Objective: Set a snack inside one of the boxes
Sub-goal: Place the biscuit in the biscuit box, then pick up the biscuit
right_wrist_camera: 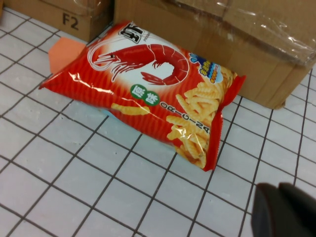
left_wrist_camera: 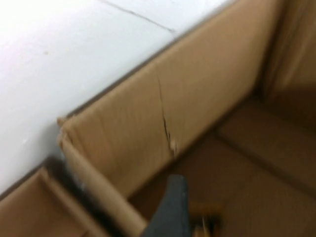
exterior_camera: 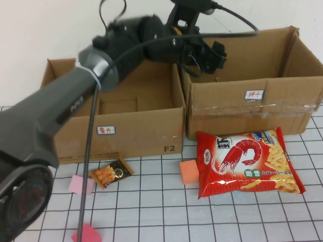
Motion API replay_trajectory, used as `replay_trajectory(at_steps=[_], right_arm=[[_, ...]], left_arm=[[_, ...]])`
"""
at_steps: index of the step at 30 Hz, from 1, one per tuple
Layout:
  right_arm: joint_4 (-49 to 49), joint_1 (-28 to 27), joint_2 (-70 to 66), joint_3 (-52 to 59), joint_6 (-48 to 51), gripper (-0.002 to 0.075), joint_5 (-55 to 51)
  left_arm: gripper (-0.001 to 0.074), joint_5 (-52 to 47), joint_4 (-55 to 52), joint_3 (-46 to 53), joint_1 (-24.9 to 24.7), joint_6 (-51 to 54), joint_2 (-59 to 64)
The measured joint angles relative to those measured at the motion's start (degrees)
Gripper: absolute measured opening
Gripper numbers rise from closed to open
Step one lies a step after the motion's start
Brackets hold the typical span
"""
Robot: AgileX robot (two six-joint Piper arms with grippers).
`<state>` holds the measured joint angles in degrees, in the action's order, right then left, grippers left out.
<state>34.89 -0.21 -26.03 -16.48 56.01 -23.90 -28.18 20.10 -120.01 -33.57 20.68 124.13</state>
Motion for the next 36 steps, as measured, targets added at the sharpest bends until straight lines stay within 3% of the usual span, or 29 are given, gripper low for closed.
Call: replay_trajectory(at_steps=[2, 4, 6, 10, 13, 19, 23, 32, 36], right_arm=[[0.0, 0.0, 0.0, 0.0, 0.41, -0.0001, 0.0], [0.0, 0.0, 0.0, 0.0, 0.78, -0.0001, 0.0], [0.0, 0.0, 0.0, 0.0, 0.91, -0.0001, 0.0], [0.0, 0.0, 0.0, 0.0, 0.94, -0.0001, 0.0], [0.0, 0.0, 0.0, 0.0, 0.94, -0.0001, 0.0], [0.39, 0.0, 0.0, 0.0, 0.94, -0.0001, 0.0], [0.49, 0.0, 0.0, 0.0, 1.03, -0.0001, -0.2], [1.98, 0.0, 0.0, 0.0, 1.03, -0.0001, -0.45], [4.7, 0.0, 0.0, 0.0, 2.56, -0.0001, -1.98]], left_arm=[[0.0608, -7.28, -3.77, -2.31, 0.0, 0.0, -1.21], [0.054, -15.11, -8.07, -4.72, 0.0, -0.44, -2.64], [0.0437, -22.74, -12.66, -7.18, 0.0, -2.54, -4.29], [0.0149, -36.07, -20.57, -10.22, 0.0, -6.04, -7.91], [0.0045, -42.04, -24.0, -10.34, 0.0, -6.37, -9.9], [0.0004, -43.53, -21.33, -6.57, 0.0, -8.23, -15.87], [0.0001, -43.33, -20.44, 1.48, 0.0, -8.41, -21.6], [-0.0001, -18.07, -23.08, 41.61, 0.0, -10.65, -35.82], [-0.0001, -11.44, -23.08, 54.28, 0.0, -12.58, -38.56]])
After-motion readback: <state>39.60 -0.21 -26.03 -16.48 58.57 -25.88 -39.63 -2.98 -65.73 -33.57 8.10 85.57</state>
